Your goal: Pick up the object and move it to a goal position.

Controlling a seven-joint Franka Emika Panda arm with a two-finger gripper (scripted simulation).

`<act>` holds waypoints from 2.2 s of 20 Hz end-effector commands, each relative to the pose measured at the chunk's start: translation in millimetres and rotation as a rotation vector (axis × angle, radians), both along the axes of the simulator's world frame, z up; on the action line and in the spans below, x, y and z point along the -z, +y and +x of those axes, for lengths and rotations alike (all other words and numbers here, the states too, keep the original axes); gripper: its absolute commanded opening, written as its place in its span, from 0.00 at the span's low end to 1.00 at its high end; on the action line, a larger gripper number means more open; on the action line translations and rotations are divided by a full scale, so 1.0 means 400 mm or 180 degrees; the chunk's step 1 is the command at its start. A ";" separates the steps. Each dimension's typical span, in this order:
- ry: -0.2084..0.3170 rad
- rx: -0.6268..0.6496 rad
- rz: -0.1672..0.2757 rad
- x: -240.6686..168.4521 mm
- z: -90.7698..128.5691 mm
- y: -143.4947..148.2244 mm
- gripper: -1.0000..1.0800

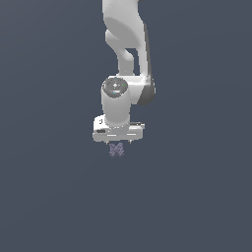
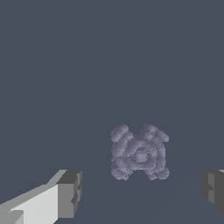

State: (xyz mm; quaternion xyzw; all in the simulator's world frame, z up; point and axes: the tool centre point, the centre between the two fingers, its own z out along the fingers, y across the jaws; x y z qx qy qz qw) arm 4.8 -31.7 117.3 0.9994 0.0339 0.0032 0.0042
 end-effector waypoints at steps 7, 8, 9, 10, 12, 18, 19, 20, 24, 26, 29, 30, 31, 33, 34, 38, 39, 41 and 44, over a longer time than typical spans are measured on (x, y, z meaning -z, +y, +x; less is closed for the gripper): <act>0.0021 -0.0002 0.0025 0.069 -0.009 -0.036 0.96; 0.0025 0.0001 0.0024 0.066 -0.010 -0.035 0.96; 0.0025 0.0001 0.0024 0.067 -0.010 -0.035 0.96; 0.0025 0.0001 0.0024 0.070 -0.010 -0.035 0.96; 0.0025 0.0001 0.0024 0.082 -0.010 -0.035 0.96; 0.0023 -0.0001 0.0025 0.156 -0.012 -0.036 0.96; 0.0023 -0.0001 0.0025 0.167 -0.013 -0.036 0.96; 0.0023 -0.0001 0.0025 0.177 -0.012 -0.037 0.96; 0.0021 -0.0003 0.0026 0.194 -0.010 -0.036 0.96; 0.0021 -0.0003 0.0026 0.195 -0.010 -0.036 0.00; 0.0021 -0.0003 0.0026 0.195 -0.010 -0.036 0.00; 0.0021 -0.0003 0.0026 0.195 -0.010 -0.036 0.00; 0.0021 -0.0003 0.0026 0.195 -0.010 -0.036 0.00; 0.0021 -0.0003 0.0026 0.195 -0.010 -0.036 0.00; 0.0021 -0.0003 0.0026 0.195 -0.010 -0.036 0.00; 0.0018 -0.0001 0.0025 0.190 -0.009 -0.038 0.00; 0.0018 -0.0001 0.0025 0.186 -0.009 -0.040 0.00; 0.0018 -0.0001 0.0025 0.174 -0.009 -0.045 0.00; 0.0018 -0.0001 0.0025 0.143 -0.010 -0.056 0.00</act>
